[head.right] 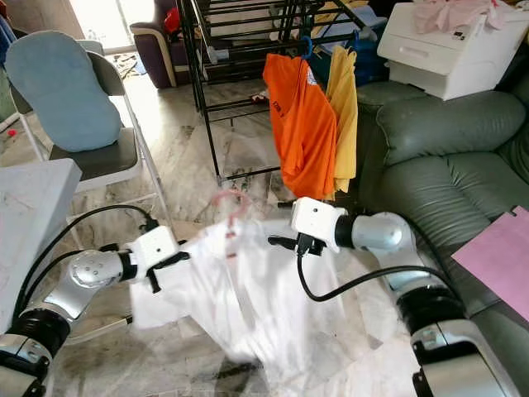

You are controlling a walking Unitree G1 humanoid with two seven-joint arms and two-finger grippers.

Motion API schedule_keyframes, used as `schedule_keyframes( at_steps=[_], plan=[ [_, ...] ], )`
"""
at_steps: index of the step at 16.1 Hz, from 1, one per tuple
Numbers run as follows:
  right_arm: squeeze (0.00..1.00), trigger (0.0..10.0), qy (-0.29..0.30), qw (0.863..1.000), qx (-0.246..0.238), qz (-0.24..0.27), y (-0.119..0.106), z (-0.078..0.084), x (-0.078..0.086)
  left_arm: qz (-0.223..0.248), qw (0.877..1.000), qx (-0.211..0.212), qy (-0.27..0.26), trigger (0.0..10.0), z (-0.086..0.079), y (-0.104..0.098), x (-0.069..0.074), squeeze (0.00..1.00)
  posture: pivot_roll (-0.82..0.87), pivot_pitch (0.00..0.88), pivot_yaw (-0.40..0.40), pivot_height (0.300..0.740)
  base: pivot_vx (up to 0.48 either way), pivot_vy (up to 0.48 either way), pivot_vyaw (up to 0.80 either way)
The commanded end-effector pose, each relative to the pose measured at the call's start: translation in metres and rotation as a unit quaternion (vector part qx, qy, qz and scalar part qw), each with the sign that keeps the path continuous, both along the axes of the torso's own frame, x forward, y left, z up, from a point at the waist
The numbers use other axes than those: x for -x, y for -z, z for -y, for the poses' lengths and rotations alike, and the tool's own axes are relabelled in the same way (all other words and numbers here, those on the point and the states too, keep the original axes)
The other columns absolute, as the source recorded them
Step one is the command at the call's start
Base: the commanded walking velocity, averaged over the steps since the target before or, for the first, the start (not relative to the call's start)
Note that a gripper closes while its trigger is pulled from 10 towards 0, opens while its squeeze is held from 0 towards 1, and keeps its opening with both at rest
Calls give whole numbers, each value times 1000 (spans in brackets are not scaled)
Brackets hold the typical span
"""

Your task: Hang hanger

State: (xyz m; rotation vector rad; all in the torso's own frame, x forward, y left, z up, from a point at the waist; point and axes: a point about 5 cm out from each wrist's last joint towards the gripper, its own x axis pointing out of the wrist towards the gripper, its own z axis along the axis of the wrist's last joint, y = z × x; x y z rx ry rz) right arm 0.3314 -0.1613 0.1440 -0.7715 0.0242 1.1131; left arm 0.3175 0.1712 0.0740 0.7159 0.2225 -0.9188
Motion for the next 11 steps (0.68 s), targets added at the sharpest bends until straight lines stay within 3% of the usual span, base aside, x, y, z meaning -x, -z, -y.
schedule_keyframes(
  at_steps=[1, 6, 7, 8, 9, 10, 11],
  plan=[
    [1000, 10000, -17, 1000, 16, -13, 2, 0, 0, 42, 998, 9, 36, 0, 11, -17, -5, 0, -104, 0, 16, 740, 0, 0, 0],
    [1000, 10000, -58, 997, 50, -33, 5, 0, 4, 73, 993, 3, 93, 0, 27, -21, 0, 0, -92, 0, 26, 740, 0, 0, 0],
    [812, 7569, -63, 996, 56, -42, 7, 1, 5, 76, 992, 4, 98, 0, 28, -22, 0, 0, -90, 0, 26, 740, 0, 0, 0],
    [694, 3804, -68, 994, 58, -56, 8, 2, 5, 78, 992, 4, 102, 0, 28, -22, 1, 0, -88, 0, 27, 740, 0, 0, 0],
    [694, 3804, -68, 994, 58, -56, 8, 2, 5, 78, 992, 4, 102, 0, 28, -22, 1, 0, -88, 0, 27, 740, 0, 0, 0],
    [0, 0, -76, 991, 73, -79, 10, 7, 7, 79, 991, 2, 104, 0, 28, -22, 1, 0, -88, 0, 29, 740, 0, 0, 0],
    [0, 0, -77, 989, 82, -92, 12, 10, 8, 80, 991, 1, 106, 0, 28, -22, 1, 0, -88, 0, 31, 740, 0, 0, 0]
  ],
)
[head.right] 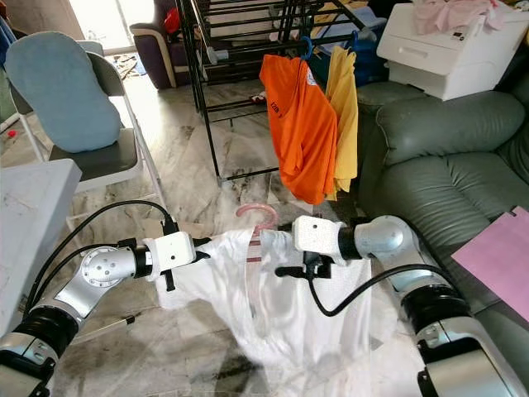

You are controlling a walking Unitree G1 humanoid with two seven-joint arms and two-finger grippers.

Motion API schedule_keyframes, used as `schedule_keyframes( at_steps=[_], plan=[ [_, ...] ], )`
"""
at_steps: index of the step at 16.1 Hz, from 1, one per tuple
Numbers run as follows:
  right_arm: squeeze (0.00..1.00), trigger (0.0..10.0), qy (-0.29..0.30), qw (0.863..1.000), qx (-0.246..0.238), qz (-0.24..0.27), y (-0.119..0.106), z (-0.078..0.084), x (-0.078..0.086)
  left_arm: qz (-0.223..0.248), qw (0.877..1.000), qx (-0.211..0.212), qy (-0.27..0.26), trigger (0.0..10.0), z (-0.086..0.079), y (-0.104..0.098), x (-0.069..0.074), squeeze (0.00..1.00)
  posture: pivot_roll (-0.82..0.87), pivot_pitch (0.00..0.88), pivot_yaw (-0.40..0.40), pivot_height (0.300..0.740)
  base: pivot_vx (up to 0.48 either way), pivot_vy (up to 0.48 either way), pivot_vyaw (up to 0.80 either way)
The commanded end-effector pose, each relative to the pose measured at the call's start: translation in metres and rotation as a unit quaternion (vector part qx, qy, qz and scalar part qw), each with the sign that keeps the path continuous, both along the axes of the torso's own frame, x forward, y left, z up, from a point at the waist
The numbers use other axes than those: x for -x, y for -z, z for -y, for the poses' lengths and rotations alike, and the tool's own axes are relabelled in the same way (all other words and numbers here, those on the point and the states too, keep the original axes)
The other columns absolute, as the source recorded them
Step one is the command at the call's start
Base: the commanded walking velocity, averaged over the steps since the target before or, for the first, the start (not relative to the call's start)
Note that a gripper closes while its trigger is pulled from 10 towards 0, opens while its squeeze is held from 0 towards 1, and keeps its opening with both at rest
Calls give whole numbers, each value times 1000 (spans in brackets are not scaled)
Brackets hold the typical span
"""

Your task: Hang hanger

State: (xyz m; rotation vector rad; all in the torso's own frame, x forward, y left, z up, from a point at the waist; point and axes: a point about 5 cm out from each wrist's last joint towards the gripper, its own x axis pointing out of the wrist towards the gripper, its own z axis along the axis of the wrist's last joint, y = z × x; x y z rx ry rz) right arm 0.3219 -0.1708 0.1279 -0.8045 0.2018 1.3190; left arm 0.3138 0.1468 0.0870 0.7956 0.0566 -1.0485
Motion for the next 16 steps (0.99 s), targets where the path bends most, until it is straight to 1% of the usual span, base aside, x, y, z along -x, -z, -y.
schedule_keyframes(
  at_steps=[1, 2, 4, 5, 6, 8, 12, 16],
  plan=[
    [0, 0, -2, 1000, 18, -11, -3, 5, -3, 25, 1000, 1, 16, 0, 3, -10, -2, 0, -88, 0, 31, 740, 0, 0, 0],
    [0, 0, 15, 1000, 16, -18, -3, 11, -5, 27, 999, 0, 19, 0, 3, -10, -2, 0, -88, 0, 32, 740, 0, 0, 0],
    [0, 0, 27, 999, 9, -24, -3, 14, -7, 28, 999, -1, 20, 0, 3, -11, -2, 0, -88, 0, 32, 740, 0, 0, 0],
    [0, 0, 46, 998, -2, -38, -3, 19, -9, 29, 999, -1, 22, 0, 3, -11, -2, 0, -88, 0, 31, 740, 0, 0, 0],
    [0, 0, 61, 997, -1, -55, 0, 25, -9, 30, 999, 0, 22, 0, 4, -11, -2, 0, -89, 0, 29, 740, 0, 0, 0],
    [0, 0, 70, 994, -5, -88, 7, 31, -6, 32, 999, 2, 21, 0, 3, -12, -2, 0, -88, 0, 26, 740, 0, 0, 0],
    [0, 0, 73, 991, -23, -113, 12, 30, -4, 30, 999, 0, 17, 0, 0, -10, -2, 0, -88, 0, 26, 740, 0, 0, 0],
    [0, 0, 72, 990, -29, -116, 15, 29, -2, 29, 1000, 1, 13, 0, 0, -10, -3, 0, -89, 0, 27, 740, 0, 0, 0]
  ],
)
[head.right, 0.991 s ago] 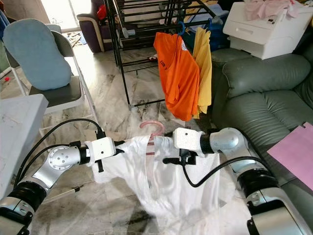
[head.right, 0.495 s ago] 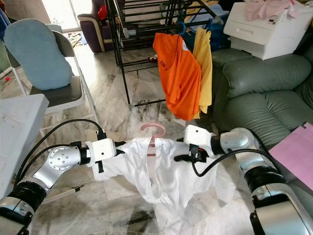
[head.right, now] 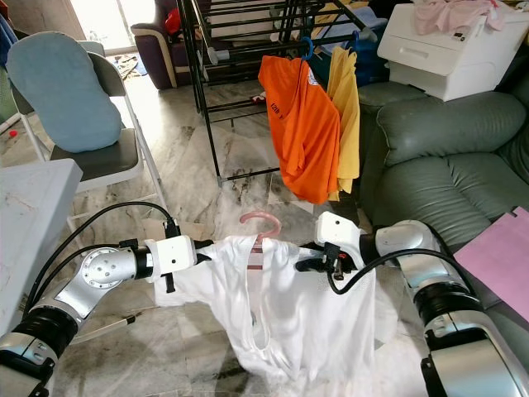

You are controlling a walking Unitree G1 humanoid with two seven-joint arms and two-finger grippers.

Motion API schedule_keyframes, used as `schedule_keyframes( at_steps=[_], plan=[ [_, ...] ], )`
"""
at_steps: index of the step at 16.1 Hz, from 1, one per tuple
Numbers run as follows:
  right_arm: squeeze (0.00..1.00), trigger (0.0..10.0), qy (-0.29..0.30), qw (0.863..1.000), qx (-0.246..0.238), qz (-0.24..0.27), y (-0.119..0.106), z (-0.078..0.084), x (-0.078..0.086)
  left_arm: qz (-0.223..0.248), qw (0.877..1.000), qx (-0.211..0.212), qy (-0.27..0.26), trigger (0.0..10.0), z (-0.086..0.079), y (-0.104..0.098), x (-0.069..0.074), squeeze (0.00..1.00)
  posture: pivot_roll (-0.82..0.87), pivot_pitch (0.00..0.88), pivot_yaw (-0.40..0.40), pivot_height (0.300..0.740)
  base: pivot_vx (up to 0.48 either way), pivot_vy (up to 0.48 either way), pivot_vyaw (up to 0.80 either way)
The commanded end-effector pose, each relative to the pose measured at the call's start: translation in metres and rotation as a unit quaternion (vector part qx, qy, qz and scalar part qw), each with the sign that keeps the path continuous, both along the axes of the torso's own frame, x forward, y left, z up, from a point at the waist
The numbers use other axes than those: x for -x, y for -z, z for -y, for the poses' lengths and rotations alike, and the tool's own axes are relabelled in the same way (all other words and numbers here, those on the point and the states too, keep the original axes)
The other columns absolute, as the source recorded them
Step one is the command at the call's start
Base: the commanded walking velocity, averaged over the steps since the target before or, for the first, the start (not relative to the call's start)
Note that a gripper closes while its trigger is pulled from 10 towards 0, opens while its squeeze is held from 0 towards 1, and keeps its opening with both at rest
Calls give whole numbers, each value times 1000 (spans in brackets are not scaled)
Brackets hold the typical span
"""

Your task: Hang hanger

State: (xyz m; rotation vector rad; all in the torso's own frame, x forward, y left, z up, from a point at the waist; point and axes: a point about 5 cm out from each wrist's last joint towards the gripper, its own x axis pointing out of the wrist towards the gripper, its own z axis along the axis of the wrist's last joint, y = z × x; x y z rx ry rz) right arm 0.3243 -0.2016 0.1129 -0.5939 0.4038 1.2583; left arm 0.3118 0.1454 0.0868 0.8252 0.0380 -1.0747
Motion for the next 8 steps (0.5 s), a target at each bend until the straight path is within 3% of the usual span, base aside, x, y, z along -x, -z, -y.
schedule_keyframes(
  at_steps=[1, 8],
  plan=[
    [0, 0, -5, 1000, -11, -5, 0, -2, 0, 20, 1000, 11, -5, 0, -1, -10, -5, 0, -89, 0, 27, 740, 0, 0, 0],
    [0, 0, -16, 999, -25, -20, 4, -7, 5, 26, 999, 11, -22, 0, -3, -9, -8, 0, -93, 0, 24, 740, 0, 0, 0]
  ],
)
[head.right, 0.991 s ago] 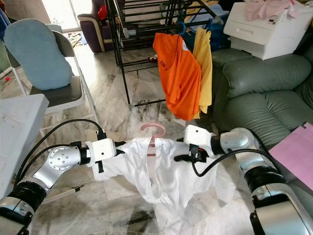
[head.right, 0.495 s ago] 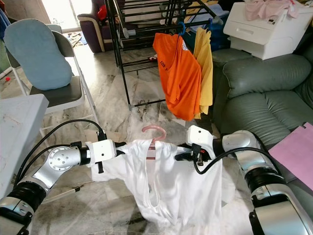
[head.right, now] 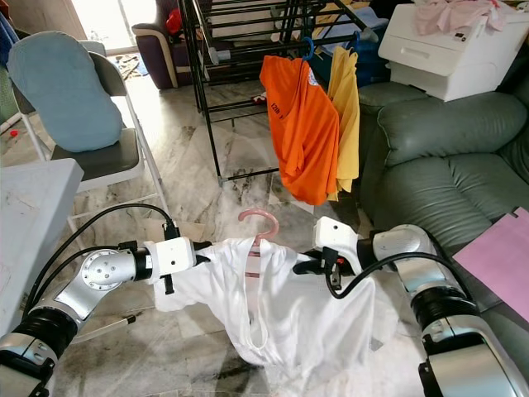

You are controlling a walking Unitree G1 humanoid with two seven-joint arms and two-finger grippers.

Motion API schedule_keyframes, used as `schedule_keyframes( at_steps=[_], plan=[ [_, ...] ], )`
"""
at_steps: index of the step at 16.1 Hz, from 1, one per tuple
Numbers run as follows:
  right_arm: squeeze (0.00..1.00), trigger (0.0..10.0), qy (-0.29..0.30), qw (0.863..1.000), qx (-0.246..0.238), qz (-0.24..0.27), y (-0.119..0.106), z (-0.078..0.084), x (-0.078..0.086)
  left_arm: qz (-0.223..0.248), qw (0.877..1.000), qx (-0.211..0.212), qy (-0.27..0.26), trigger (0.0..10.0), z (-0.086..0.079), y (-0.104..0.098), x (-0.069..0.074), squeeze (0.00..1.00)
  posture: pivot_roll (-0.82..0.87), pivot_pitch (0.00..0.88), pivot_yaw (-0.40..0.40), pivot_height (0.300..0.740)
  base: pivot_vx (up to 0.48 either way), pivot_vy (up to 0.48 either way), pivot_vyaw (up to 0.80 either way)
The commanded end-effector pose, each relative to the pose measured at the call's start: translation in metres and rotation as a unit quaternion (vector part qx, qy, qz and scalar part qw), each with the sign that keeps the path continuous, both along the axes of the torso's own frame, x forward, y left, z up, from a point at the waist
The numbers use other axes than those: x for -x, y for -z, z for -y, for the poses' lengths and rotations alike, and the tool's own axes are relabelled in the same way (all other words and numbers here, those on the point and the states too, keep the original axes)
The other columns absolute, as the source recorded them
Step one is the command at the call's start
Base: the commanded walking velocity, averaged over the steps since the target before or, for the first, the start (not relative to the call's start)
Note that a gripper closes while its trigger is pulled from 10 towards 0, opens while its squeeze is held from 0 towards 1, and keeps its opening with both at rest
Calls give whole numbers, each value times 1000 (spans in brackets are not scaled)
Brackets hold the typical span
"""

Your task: Hang hanger

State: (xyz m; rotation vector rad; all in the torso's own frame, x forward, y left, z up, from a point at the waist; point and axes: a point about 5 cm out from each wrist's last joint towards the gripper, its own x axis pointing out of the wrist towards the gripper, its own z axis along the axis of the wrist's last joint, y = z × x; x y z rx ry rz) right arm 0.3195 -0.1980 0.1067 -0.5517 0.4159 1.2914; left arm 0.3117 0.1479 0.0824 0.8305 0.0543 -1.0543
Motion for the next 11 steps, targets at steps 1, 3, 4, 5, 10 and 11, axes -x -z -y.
schedule_keyframes(
  at_steps=[1, 3, 4, 5, 10, 11],
  plan=[
    [0, 0, -8, 1000, -15, -1, -2, -4, 0, 30, 999, 16, -14, 0, -1, -13, -9, 0, -94, 0, 24, 740, 0, 0, 0],
    [0, 0, -1, 1000, -30, 0, -3, -7, 0, 64, 996, 19, -53, 0, -3, -19, -18, 0, -94, 0, 21, 740, 0, 0, 0],
    [0, 0, 0, 999, -34, 2, -3, -9, 0, 72, 995, 21, -68, 7961, -4, -20, -20, 0, -94, 0, 21, 740, 0, 0, 0],
    [0, 0, 3, 999, -35, 5, -1, -11, 0, 81, 993, 27, -85, 10000, -6, -21, -23, 0, -97, 0, 21, 740, 0, 0, 0],
    [0, 0, 80, 996, 3, 36, 12, -8, -5, 145, 986, 39, -78, 10000, -4, -24, -18, 1000, -103, 0, 21, 740, 0, 0, 0],
    [0, 0, 89, 995, 5, 37, 13, -8, -5, 153, 984, 37, -78, 10000, -4, -24, -17, 1000, -104, 0, 21, 740, 0, 0, 0]
  ],
)
